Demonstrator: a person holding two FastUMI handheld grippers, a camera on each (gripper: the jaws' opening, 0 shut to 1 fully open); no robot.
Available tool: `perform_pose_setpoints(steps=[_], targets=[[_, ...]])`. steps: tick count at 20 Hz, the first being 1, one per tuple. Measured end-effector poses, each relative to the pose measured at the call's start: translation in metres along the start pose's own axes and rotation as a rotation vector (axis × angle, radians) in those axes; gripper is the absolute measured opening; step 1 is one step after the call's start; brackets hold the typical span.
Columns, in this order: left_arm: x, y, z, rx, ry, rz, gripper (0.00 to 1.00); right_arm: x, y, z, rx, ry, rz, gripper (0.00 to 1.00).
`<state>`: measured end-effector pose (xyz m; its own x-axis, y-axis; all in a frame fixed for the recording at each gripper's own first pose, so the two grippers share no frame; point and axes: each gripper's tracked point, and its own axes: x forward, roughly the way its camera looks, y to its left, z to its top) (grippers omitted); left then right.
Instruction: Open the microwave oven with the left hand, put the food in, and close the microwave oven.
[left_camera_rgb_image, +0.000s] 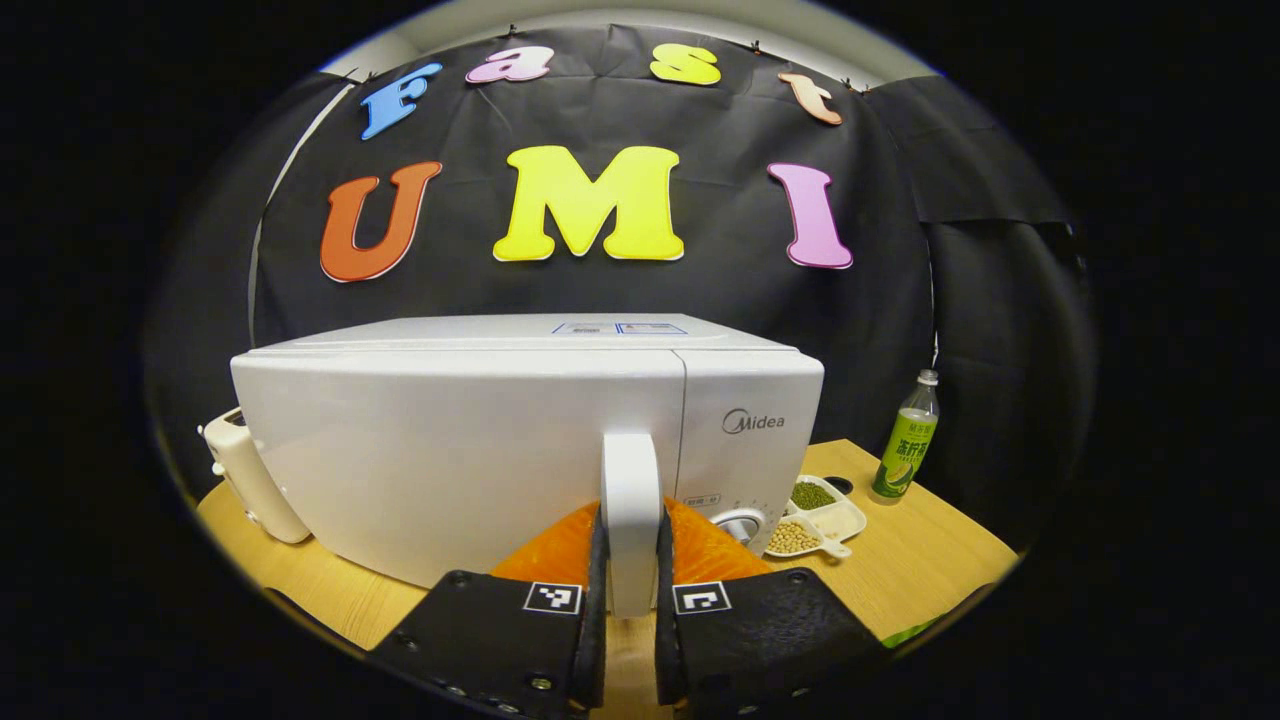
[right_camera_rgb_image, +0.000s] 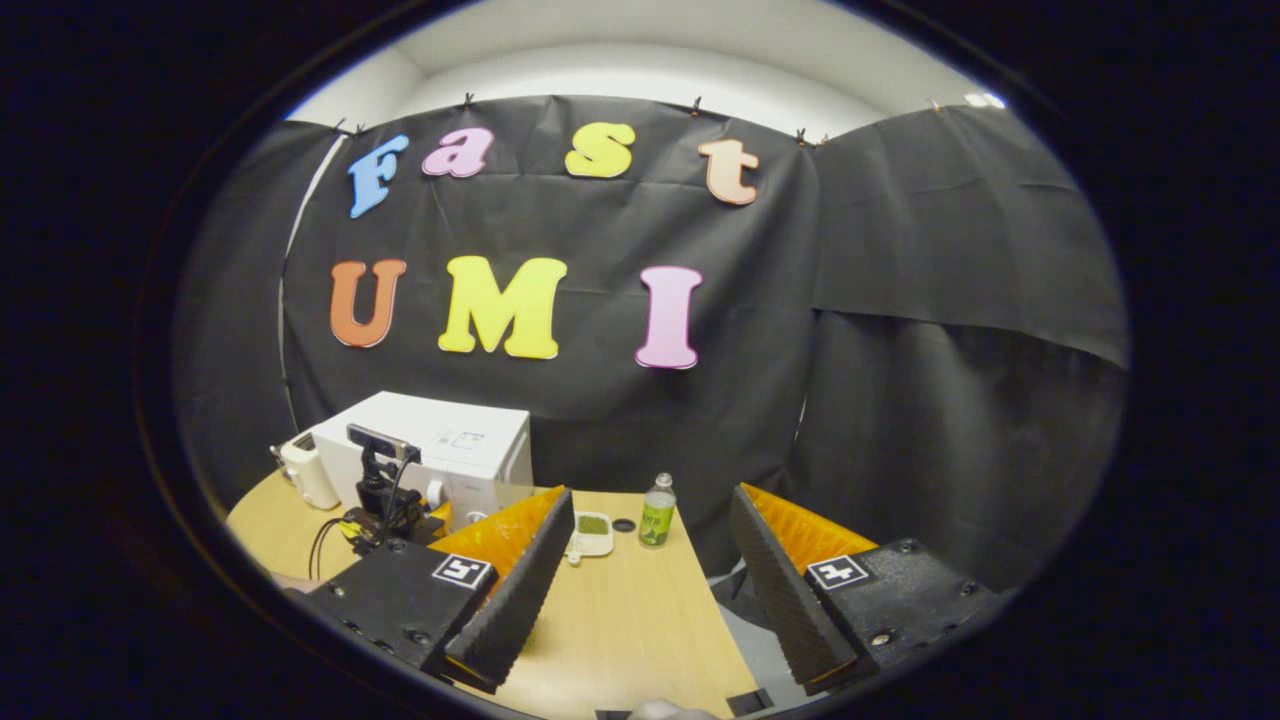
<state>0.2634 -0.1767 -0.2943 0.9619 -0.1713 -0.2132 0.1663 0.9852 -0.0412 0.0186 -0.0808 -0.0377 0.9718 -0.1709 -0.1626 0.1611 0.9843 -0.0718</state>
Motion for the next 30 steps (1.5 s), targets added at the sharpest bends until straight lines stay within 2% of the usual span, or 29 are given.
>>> perform_pose_setpoints(steps=[1, 3, 8, 15, 17, 20, 21, 22, 23, 30], targets=[[-0.001, 0.000, -0.001, -0.012, 0.008, -0.003, 0.18, 0.001, 0.003, -0.002, -0.001, 0.005, 0.008, 1.00], [-0.001, 0.000, -0.001, -0.029, 0.029, -0.018, 0.07, 0.002, 0.011, -0.002, 0.007, 0.015, 0.030, 1.00], [-0.005, -0.001, -0.003, -0.032, 0.057, -0.048, 0.07, 0.009, 0.024, 0.014, -0.034, -0.021, 0.066, 1.00], [-0.089, 0.012, -0.021, 0.008, 0.020, -0.106, 0.07, 0.029, 0.060, 0.018, -0.071, -0.057, 0.182, 1.00], [-0.109, 0.021, -0.024, 0.028, 0.016, -0.094, 0.12, 0.030, 0.072, 0.017, -0.058, -0.056, 0.220, 0.99], [-0.132, 0.046, -0.039, 0.031, 0.046, -0.032, 0.36, 0.031, 0.081, 0.013, -0.054, -0.053, 0.250, 1.00], [-0.139, 0.056, -0.044, 0.019, 0.066, -0.017, 0.36, 0.029, 0.083, 0.011, -0.057, -0.050, 0.256, 1.00], [-0.146, 0.065, -0.049, 0.008, 0.078, 0.001, 0.76, 0.026, 0.085, 0.010, -0.059, -0.050, 0.262, 1.00], [-0.150, 0.073, -0.049, -0.005, 0.075, 0.005, 0.99, 0.024, 0.087, 0.008, -0.058, -0.047, 0.266, 1.00], [-0.195, 0.102, -0.051, 0.019, 0.086, 0.051, 0.98, 0.002, 0.102, -0.004, -0.028, -0.039, 0.299, 1.00]])
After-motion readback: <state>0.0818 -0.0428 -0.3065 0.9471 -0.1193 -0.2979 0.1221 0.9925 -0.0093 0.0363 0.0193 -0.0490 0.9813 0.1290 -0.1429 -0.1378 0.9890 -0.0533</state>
